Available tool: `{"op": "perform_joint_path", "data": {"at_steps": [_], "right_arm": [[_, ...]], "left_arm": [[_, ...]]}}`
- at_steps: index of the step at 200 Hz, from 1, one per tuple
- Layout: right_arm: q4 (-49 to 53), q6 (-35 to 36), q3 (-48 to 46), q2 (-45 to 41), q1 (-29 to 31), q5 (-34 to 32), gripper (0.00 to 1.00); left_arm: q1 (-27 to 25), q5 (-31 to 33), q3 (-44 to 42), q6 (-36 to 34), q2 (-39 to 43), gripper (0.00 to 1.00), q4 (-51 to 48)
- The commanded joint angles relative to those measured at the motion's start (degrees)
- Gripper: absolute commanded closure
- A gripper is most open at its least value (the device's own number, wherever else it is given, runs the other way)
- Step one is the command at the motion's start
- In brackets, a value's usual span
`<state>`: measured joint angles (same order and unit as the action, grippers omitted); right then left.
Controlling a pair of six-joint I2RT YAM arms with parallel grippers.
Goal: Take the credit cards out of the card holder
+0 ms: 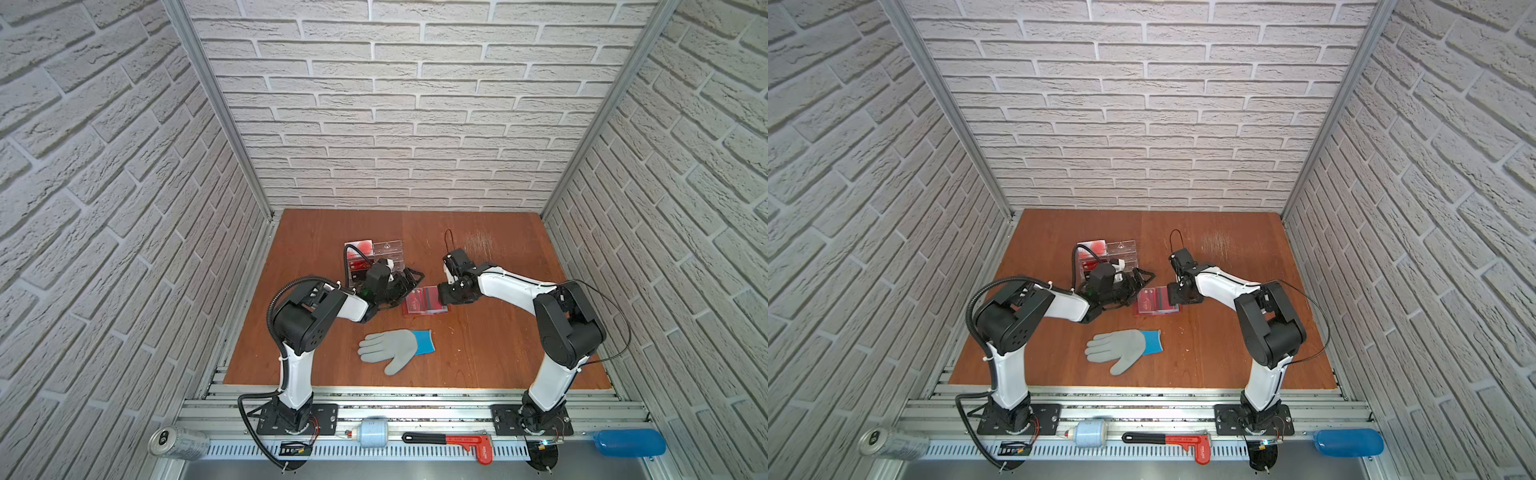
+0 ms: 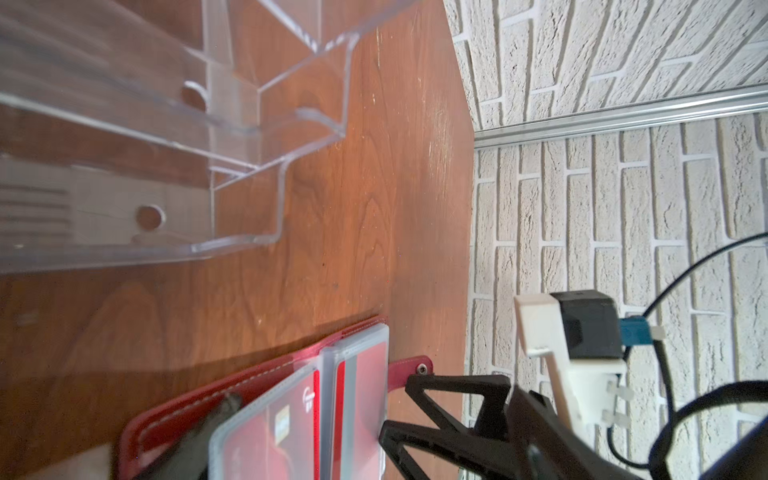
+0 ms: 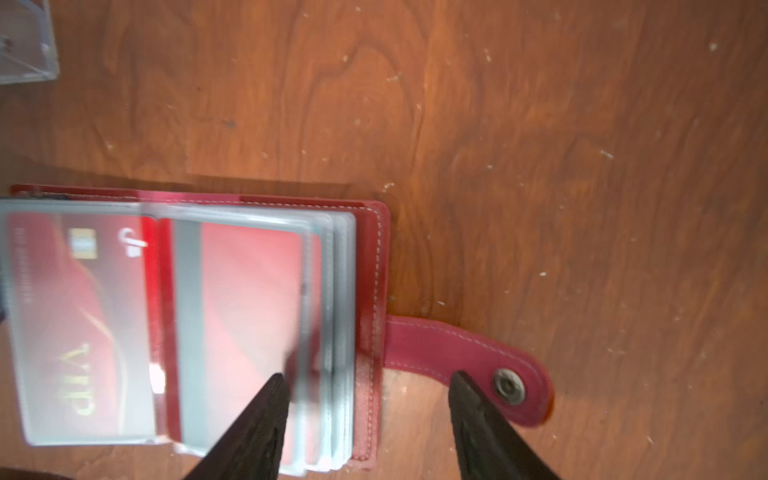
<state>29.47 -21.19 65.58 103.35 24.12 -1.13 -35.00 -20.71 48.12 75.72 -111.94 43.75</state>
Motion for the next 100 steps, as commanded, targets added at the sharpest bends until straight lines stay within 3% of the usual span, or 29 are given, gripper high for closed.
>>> {"op": "perform_joint_path", "data": {"at_steps": [1, 100], "right_arm": [[0.1, -0.7, 1.1, -0.3, 0.6, 0.4, 0.36], [-1.3, -0.5, 0.0, -5.5, 0.5, 4.2, 0.37]], "left_arm": [[0.6, -0.4, -2.1, 0.2, -0.4, 0.02, -0.2], [3.8, -1.4, -3.1, -3.0, 10.9, 0.02, -9.9]]}}
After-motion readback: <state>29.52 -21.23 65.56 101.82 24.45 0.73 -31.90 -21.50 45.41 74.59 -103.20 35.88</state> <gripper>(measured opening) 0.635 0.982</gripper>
